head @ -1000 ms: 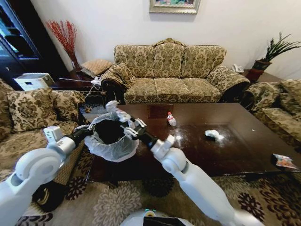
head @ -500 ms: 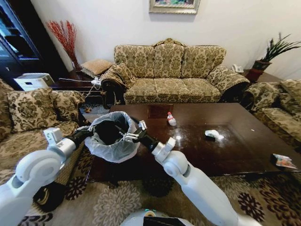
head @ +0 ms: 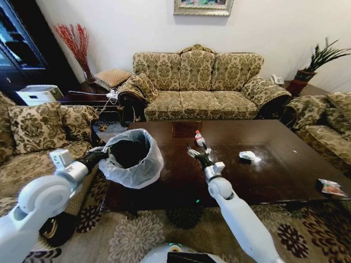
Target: Move to the front of the table and place the trash on the table into the trash bin.
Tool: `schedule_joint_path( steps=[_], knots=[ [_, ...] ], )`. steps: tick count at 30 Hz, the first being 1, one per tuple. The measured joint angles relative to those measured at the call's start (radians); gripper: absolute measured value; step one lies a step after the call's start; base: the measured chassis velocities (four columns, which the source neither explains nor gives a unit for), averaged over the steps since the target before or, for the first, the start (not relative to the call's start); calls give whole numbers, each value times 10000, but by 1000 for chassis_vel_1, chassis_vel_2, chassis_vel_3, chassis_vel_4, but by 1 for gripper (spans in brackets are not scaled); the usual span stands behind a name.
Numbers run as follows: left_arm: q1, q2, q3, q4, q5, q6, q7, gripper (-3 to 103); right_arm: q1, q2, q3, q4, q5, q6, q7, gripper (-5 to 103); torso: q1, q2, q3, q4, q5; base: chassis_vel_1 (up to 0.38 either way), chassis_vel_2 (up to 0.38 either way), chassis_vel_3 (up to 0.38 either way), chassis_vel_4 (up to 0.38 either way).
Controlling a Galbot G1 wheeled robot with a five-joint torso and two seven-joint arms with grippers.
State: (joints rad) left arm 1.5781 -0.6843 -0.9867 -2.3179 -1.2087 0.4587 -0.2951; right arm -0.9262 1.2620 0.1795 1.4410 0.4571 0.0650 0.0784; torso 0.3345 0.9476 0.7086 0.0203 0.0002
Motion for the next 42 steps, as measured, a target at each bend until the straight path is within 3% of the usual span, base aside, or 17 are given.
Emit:
schedule_joint_path(
  steps=[7, 10, 11, 14, 21, 29, 42],
  knots=[
    [27, -58, -18, 19, 35, 1, 8, 4, 591, 454, -24, -1120, 72, -221, 565, 100, -4, 1, -2, 2, -3, -69, 70, 86, -69],
    [-6, -118, 25, 88, 50, -1, 13, 4, 997, 707, -36, -1502, 796, -443, 1313, 100, 0, 0, -1, 2, -4, -160, 149, 158, -137],
    [-6, -118, 25, 88, 50, -1, 13, 4, 997, 707, -36, -1502, 796, -443, 1313, 100, 0, 0, -1, 2, -4, -159, 145, 162, -139],
    [-30, -217, 123, 132, 87, -2, 31, 4, 1413, 970, 69, -1780, 2055, -726, 1528, 100, 15, -5, 6, 0, 0, -133, 113, 121, -124],
    [-6, -152, 58, 181, 90, -12, 59, 4, 1416, 984, 180, -1624, 3716, -1300, 1358, 100, -4, -3, -2, 0, -2, -35, 17, 20, -25],
    [-37, -110, 115, 226, 71, -17, 66, 4, 1902, 1020, 326, -2216, 5517, -1331, 1064, 100, -4, 2, -2, 2, -5, 39, -23, -16, 21],
    [-9, 234, 66, 301, 44, -136, 46, 4, 2550, 1243, 329, -3509, 5957, -1028, 530, 100, -3, 0, -1, 2, -4, 0, 0, 0, 0]
  ],
)
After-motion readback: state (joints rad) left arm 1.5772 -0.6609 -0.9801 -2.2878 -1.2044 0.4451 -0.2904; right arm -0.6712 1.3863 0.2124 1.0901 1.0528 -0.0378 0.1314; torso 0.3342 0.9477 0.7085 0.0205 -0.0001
